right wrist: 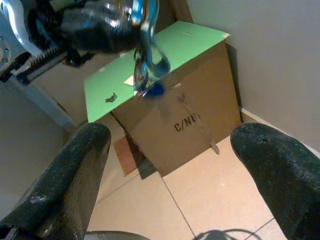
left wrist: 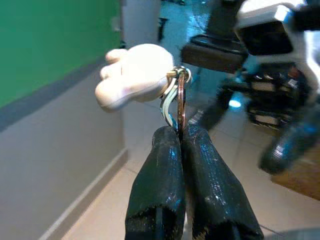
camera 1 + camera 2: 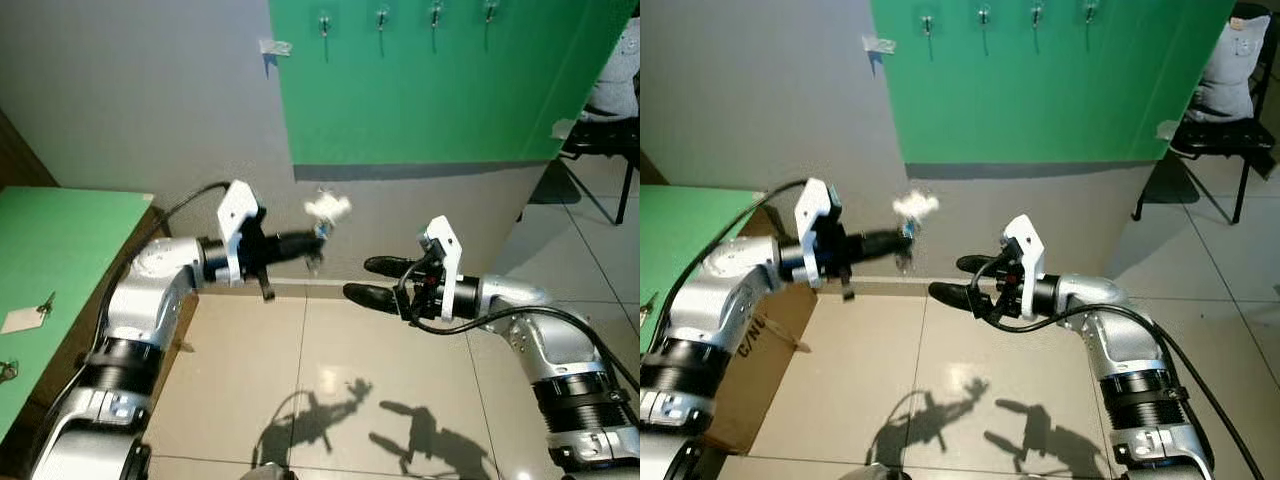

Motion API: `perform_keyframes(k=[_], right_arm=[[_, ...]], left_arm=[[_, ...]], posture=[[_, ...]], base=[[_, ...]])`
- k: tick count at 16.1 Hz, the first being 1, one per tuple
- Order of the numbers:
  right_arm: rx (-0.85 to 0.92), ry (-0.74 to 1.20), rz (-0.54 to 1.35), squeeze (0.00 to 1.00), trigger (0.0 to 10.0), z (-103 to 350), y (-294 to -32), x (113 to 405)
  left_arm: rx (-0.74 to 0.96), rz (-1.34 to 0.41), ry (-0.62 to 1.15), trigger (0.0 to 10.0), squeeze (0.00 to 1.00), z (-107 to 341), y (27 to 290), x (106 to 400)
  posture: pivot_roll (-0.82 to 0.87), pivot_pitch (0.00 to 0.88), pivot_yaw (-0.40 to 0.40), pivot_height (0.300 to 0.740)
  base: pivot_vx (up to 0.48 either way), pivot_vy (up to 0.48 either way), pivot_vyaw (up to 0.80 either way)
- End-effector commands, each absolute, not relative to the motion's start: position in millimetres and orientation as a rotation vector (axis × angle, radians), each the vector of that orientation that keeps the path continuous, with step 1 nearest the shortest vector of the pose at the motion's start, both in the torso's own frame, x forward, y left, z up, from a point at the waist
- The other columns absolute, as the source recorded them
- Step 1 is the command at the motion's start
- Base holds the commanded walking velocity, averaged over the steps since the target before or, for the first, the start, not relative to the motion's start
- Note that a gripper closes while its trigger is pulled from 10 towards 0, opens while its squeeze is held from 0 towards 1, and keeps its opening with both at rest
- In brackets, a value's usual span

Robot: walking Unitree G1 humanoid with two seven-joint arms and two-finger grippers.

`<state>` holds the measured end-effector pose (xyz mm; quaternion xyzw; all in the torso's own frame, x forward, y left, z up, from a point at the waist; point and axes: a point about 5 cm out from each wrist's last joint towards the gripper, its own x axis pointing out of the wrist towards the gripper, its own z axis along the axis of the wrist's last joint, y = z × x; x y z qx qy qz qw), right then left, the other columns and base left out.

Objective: Hang keys on a hook

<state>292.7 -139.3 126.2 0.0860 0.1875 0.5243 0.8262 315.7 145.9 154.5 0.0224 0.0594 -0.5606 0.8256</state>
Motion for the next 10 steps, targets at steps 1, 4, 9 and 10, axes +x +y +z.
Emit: perform_keyframes(k=[1, 4, 9, 10], right_arm=[[0.168, 0.381, 1.142, 0.00, 10.0, 134, -136, 293], [0.175, 0.389, 1.139, 0.00, 10.0, 134, -137, 291], [0.181, 0.407, 1.157, 0.00, 10.0, 135, -138, 288], [0.177, 0.410, 1.164, 0.00, 10.0, 134, -137, 288]], left_arm=[[0.073, -1.218, 0.140, 0.0, 0.00, 157, 149, 312], [0.054, -1.210, 0.175, 0.0, 0.00, 151, 158, 309], [0.021, -1.210, 0.172, 0.0, 0.00, 153, 157, 308], [0.016, -1.222, 0.162, 0.0, 0.00, 155, 154, 308]], posture=[[-0.23, 0.017, 0.122, 0.740], [-0.23, 0.017, 0.122, 0.740], [-0.24, 0.010, 0.120, 0.740], [-0.24, 0.001, 0.119, 0.740]], base=[[0.000, 0.000, 0.00], [0.000, 0.000, 0.00], [0.000, 0.000, 0.00], [0.000, 0.000, 0.00]])
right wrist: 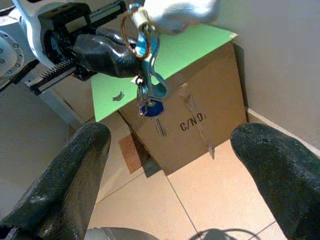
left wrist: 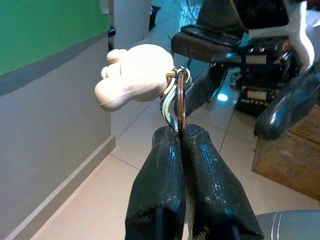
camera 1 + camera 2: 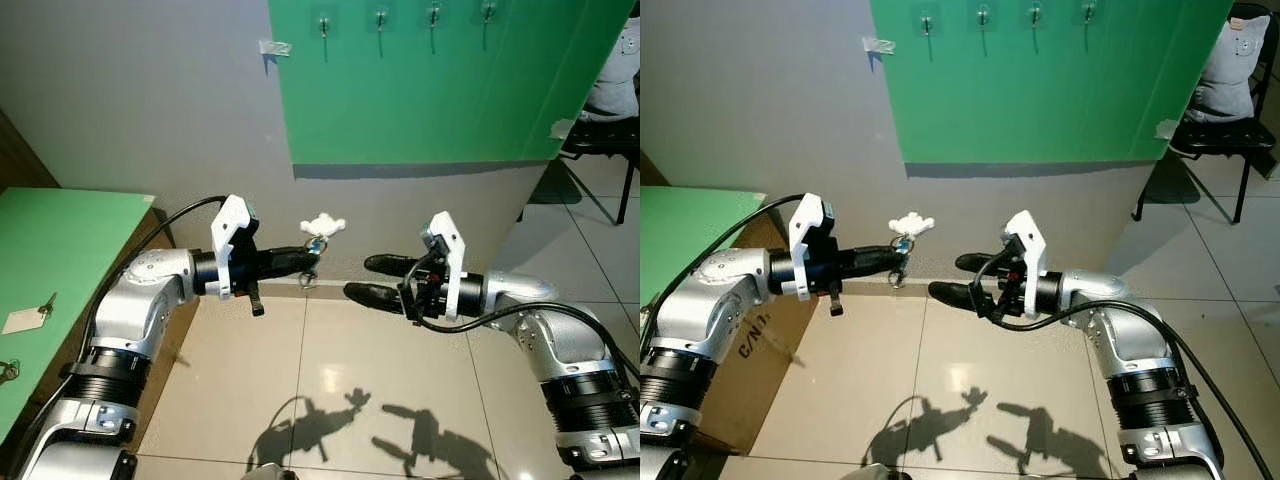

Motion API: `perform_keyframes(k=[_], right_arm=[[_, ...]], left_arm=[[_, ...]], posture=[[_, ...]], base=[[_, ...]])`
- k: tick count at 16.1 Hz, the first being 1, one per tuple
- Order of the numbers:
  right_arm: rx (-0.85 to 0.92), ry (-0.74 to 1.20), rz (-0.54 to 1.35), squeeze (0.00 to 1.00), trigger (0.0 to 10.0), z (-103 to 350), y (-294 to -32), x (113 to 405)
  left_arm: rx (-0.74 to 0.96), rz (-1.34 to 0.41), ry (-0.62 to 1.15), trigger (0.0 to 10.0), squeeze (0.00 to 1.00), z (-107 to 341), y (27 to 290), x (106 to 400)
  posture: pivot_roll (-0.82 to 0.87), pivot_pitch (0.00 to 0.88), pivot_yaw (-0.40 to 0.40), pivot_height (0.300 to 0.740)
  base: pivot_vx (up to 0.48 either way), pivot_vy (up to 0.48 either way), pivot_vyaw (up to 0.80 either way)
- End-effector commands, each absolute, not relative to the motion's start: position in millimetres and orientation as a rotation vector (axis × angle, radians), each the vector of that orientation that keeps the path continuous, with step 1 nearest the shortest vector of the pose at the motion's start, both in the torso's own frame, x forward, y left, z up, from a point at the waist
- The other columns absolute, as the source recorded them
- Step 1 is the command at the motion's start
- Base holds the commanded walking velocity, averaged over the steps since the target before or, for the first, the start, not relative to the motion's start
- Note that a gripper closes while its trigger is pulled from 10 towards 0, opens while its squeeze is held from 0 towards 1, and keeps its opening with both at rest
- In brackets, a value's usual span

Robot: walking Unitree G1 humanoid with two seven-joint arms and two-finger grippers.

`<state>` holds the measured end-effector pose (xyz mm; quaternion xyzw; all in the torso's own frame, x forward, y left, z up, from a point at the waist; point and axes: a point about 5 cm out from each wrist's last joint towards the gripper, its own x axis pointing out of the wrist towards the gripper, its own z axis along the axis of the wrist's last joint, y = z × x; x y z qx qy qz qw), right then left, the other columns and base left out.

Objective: Hang keys on a hook

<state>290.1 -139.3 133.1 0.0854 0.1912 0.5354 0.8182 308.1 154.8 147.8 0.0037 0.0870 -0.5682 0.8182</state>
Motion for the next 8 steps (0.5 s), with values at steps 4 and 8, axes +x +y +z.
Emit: perform_keyframes(k=[4, 8], right_arm=[[0.175, 0.417, 1.213, 0.00, 10.0, 133, -122, 286], [0.171, 0.413, 1.234, 0.00, 10.0, 134, -116, 286]], left_arm=[[0.004, -1.269, 0.124, 0.0, 0.00, 162, 142, 307], [0.005, -1.302, 0.091, 0.0, 0.00, 170, 133, 305]], posture=[[-0.24, 0.000, 0.122, 0.740], [-0.24, 0.000, 0.121, 0.740]], base=[[0.000, 0.000, 0.00], [0.000, 0.000, 0.00]])
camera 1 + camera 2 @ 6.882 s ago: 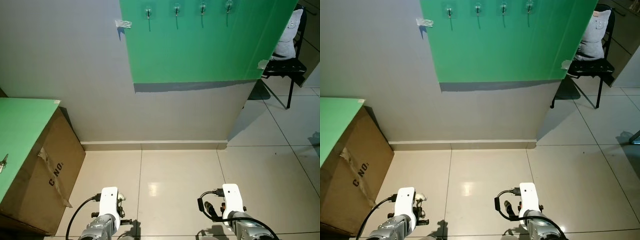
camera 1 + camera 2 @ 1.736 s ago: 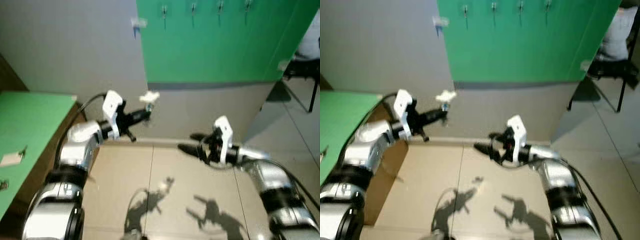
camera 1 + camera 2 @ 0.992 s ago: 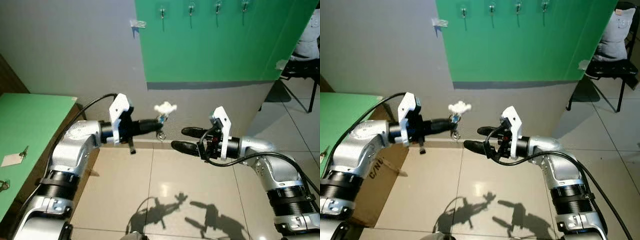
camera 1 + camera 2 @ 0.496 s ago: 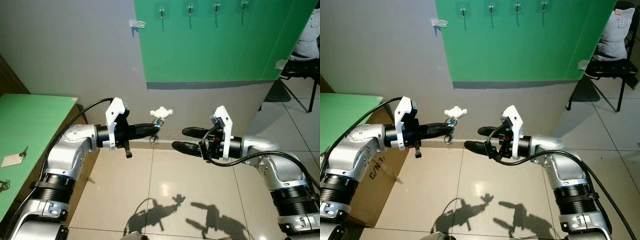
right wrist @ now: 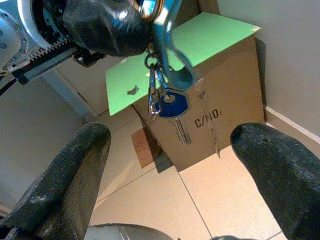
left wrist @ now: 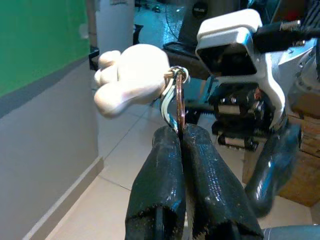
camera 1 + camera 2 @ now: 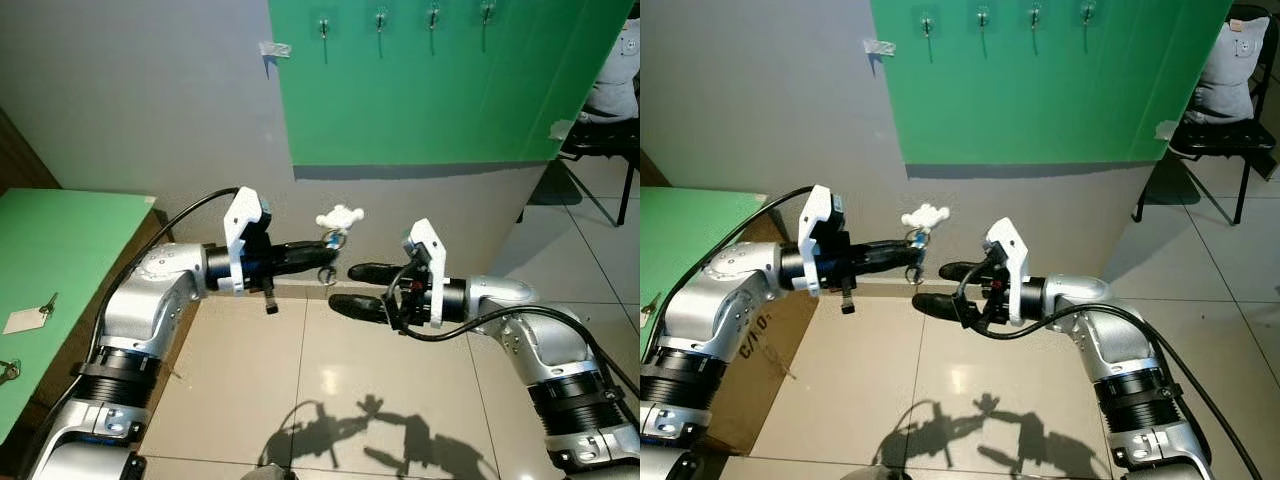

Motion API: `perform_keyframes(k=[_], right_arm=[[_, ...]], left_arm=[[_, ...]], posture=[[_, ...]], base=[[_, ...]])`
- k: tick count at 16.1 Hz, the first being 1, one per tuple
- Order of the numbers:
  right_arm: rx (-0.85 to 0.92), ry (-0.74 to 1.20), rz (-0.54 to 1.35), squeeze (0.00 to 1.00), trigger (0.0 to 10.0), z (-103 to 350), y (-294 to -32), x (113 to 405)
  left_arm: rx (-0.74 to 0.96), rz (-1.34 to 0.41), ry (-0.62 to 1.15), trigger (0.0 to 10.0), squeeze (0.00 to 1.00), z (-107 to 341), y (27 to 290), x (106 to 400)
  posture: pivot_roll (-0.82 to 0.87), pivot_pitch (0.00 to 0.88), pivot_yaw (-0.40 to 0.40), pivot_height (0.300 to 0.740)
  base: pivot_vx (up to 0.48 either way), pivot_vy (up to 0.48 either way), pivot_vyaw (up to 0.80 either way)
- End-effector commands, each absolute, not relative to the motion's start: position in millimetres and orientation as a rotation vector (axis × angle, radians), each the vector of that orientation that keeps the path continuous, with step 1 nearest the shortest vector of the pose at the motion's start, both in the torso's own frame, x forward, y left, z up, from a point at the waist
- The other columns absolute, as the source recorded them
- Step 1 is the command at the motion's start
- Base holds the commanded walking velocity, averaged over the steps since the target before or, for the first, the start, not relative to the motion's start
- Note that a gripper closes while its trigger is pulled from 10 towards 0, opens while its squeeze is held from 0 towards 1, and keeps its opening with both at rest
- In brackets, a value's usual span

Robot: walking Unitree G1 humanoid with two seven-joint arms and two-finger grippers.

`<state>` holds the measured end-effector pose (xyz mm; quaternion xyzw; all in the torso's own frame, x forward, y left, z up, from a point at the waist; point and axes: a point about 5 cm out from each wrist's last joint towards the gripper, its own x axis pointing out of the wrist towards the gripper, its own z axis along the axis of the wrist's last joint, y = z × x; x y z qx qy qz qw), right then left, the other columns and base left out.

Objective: Hang keys on a hook

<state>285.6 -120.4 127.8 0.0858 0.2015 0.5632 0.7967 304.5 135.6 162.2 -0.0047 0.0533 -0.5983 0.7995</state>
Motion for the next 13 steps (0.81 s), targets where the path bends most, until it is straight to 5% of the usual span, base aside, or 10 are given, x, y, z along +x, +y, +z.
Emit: perform_keyframes(k=[1, 13], right_arm=[[0.171, 0.413, 1.234, 0.00, 10.0, 134, -116, 286], [0.191, 0.363, 1.224, 0.00, 10.0, 147, -111, 295]], left_arm=[[0.005, -1.302, 0.091, 0.0, 0.00, 170, 133, 305], [0.014, -1.334, 0.092, 0.0, 0.00, 172, 128, 300]], posture=[[-0.24, 0.000, 0.121, 0.740], [-0.24, 0.003, 0.121, 0.740]], base=[[0.000, 0.000, 0.00], [0.000, 0.000, 0.00]])
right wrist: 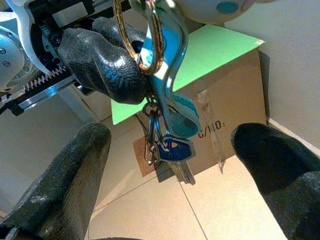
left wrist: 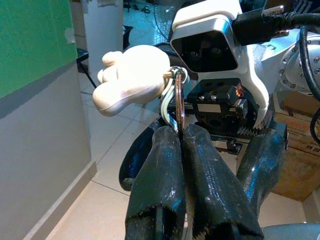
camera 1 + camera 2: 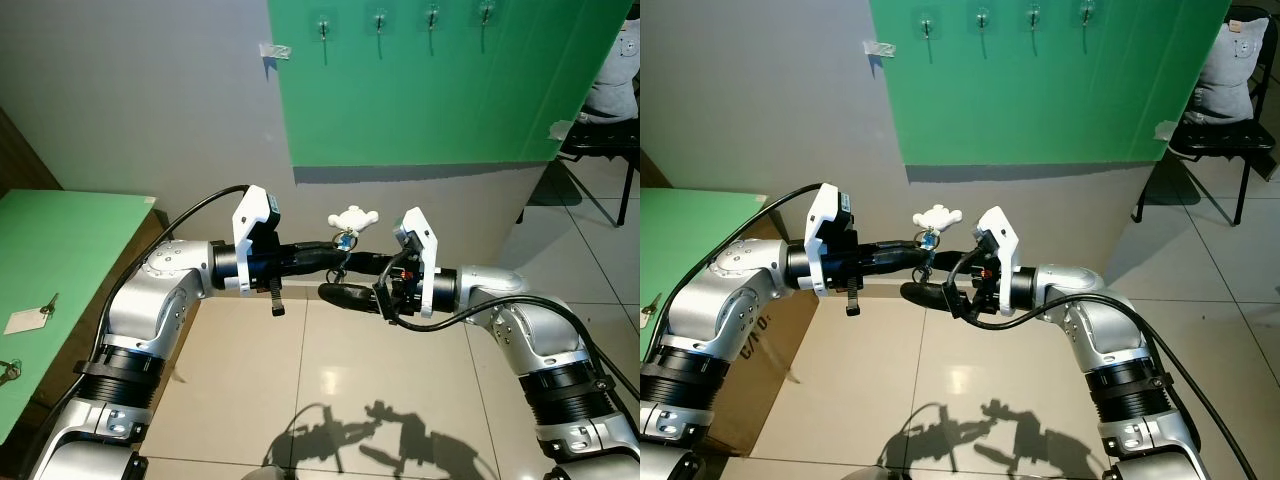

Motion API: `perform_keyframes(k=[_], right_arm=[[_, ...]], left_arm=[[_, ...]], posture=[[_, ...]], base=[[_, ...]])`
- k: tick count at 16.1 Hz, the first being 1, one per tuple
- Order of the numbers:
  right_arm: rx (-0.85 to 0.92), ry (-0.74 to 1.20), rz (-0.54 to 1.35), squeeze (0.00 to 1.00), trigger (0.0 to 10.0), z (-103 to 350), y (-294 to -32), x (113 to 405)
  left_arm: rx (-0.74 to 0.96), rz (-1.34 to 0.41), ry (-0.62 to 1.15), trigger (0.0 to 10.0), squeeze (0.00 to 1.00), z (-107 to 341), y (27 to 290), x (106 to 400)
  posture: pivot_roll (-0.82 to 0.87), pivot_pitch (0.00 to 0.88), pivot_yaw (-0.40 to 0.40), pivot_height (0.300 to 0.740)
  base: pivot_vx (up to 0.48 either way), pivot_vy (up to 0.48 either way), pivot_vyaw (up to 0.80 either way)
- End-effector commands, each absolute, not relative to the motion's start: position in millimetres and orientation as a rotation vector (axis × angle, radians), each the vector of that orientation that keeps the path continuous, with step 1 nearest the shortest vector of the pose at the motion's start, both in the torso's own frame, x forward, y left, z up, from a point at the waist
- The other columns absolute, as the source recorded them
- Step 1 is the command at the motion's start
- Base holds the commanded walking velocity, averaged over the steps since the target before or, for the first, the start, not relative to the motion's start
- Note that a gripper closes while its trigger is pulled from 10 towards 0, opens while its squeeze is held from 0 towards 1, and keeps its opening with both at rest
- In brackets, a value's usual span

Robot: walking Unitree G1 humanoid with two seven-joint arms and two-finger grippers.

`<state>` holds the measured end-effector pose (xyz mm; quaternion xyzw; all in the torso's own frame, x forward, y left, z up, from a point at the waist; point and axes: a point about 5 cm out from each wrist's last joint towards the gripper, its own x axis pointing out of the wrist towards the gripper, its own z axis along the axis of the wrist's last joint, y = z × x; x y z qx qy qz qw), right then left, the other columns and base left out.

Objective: Hang keys on a hook

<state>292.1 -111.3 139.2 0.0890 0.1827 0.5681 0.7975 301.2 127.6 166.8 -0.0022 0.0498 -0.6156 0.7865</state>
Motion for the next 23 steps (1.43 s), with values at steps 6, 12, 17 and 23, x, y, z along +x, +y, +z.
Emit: perform_keyframes(k=[6, 12, 17, 23], right_arm=[[0.176, 0.377, 1.207, 0.00, 10.0, 145.2, -117.4, 294.7], [0.177, 0.373, 1.209, 0.00, 10.0, 145.9, -116.0, 295.6], [0.197, 0.352, 1.207, 0.00, 0.0, 147.9, -114.4, 296.1], [0.212, 0.342, 1.212, 0.00, 0.0, 149.5, -114.5, 294.5]], left_arm=[[0.024, -1.322, 0.097, 0.0, 0.00, 171.7, 130.9, 301.0], [0.030, -1.329, 0.091, 0.0, 0.00, 173.7, 128.9, 302.6], [0.025, -1.334, 0.085, 0.0, 0.00, 175.5, 128.4, 302.6], [0.018, -1.328, 0.088, 0.0, 0.00, 175.2, 130.1, 302.4]], posture=[[-0.25, 0.000, 0.120, 0.740], [-0.25, 0.000, 0.121, 0.740], [-0.25, 0.000, 0.122, 0.740], [-0.25, 0.002, 0.123, 0.740]], base=[[0.000, 0.000, 0.00], [0.000, 0.000, 0.00], [0.000, 0.000, 0.00], [0.000, 0.000, 0.00]])
